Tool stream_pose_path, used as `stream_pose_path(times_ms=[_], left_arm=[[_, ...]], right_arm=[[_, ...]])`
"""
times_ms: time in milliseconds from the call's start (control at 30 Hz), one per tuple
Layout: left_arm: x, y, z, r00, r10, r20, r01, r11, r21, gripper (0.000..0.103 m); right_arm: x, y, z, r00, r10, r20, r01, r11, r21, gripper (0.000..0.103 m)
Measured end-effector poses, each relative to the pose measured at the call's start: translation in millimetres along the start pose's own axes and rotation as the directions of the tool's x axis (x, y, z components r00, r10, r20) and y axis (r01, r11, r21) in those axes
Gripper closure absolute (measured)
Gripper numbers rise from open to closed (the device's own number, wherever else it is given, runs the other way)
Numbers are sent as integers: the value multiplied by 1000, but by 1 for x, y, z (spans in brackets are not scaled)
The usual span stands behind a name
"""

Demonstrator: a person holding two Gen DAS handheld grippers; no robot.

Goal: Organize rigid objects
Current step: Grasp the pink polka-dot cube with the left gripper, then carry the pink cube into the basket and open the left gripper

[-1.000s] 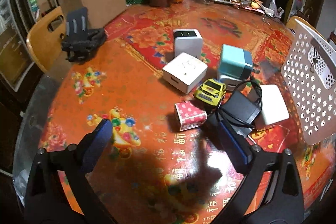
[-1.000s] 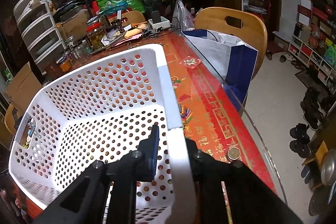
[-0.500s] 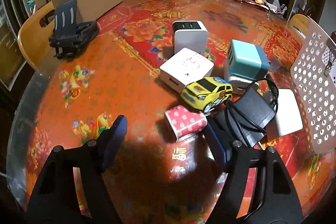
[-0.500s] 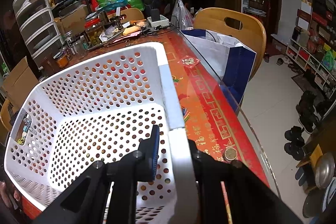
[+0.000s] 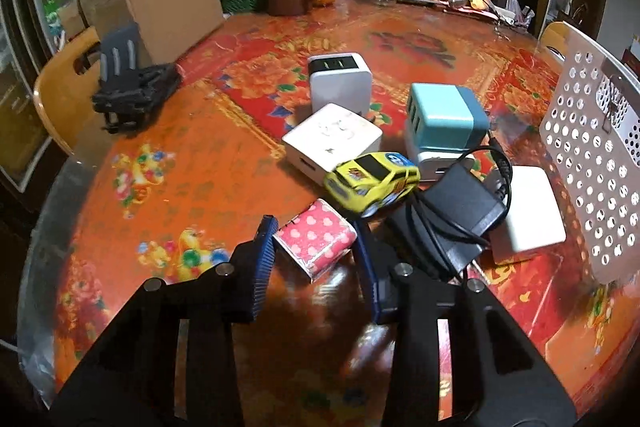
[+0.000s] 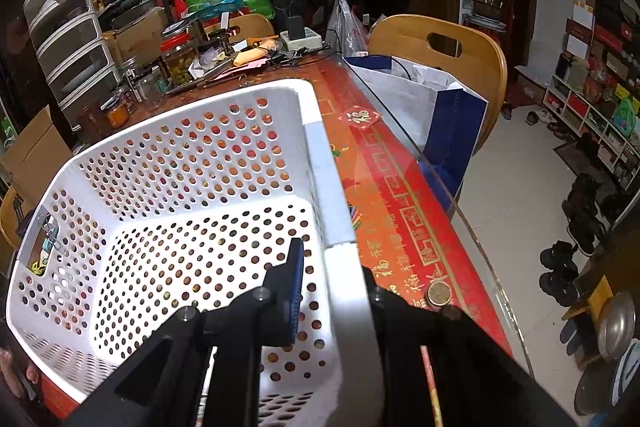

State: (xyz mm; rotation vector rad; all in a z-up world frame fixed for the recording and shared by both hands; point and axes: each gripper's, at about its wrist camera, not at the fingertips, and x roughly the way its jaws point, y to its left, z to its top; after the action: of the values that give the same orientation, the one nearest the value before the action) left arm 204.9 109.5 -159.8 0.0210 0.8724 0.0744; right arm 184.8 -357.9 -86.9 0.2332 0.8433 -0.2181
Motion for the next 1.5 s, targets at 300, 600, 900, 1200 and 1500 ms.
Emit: stream_pose_path(times_ms=[300,600,900,1200,1500], left_arm=[[-50,-1,3,992,73,100,-76,997,26,68],[-114,-35,39,985,-22,171,10,998,70,68],[-155,-138,94,975,-125,182,72,959,273,68],[-137,-228,121,985,-91,145,23,908,418,68],[-88,-289,120,999,-18,35,-4,829,560,68]], right_arm=[[-1,2,0,1000,-2,11,2,1000,-9,90],[-2,0,0,999,21,27,-20,1000,-14,90],[-1,-2,2,999,37,31,-36,999,-12,90],[1,-4,3,998,47,30,-47,999,-7,90],[2,-4,2,998,53,29,-53,999,-3,90]])
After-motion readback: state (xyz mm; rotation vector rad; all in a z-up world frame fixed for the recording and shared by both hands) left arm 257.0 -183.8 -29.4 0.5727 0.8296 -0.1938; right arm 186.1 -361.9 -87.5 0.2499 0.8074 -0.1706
